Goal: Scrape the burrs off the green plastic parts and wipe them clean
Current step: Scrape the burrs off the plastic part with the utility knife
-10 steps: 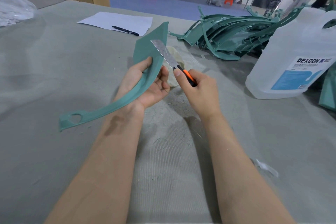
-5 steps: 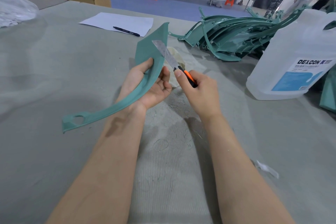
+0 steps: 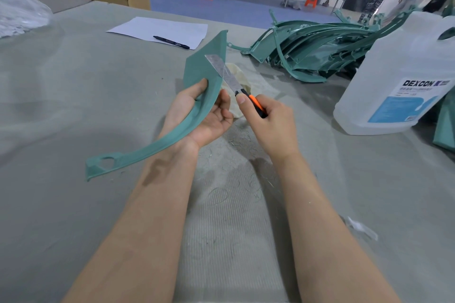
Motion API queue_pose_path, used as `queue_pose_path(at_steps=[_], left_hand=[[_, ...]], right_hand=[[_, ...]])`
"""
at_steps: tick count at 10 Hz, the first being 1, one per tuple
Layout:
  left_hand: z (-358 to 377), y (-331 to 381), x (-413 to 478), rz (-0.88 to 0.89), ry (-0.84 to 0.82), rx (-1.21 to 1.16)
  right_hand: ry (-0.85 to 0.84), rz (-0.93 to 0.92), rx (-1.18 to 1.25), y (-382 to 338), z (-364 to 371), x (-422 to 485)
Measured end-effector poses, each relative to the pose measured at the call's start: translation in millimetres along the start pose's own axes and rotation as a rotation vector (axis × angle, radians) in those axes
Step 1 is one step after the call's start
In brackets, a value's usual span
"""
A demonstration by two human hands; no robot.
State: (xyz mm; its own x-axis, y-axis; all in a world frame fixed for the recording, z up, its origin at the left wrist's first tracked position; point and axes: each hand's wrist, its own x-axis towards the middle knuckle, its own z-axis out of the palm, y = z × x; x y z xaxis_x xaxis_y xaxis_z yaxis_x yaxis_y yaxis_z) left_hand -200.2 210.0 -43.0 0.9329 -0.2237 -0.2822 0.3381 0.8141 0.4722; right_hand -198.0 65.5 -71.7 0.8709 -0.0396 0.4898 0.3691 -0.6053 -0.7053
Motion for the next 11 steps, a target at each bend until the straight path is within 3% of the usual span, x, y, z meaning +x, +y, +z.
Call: queue_pose_path(at_steps=[7, 8, 10, 11], left_hand=[[1, 0, -1, 0.007, 0.013, -0.003], [3, -2, 0, 0.038, 0.022, 0.057], [3, -3, 1, 0.04, -0.001, 0.176], [3, -4, 1, 0.007, -0.014, 0.237]], right_hand=[[-0.009, 0.008, -0.001, 1, 1, -1], [0.03, 0.051, 0.008, 0, -2, 1], [0.266, 0.209, 0.165, 0, -19, 8], [0.292, 0.196, 0.178, -4, -21, 8]])
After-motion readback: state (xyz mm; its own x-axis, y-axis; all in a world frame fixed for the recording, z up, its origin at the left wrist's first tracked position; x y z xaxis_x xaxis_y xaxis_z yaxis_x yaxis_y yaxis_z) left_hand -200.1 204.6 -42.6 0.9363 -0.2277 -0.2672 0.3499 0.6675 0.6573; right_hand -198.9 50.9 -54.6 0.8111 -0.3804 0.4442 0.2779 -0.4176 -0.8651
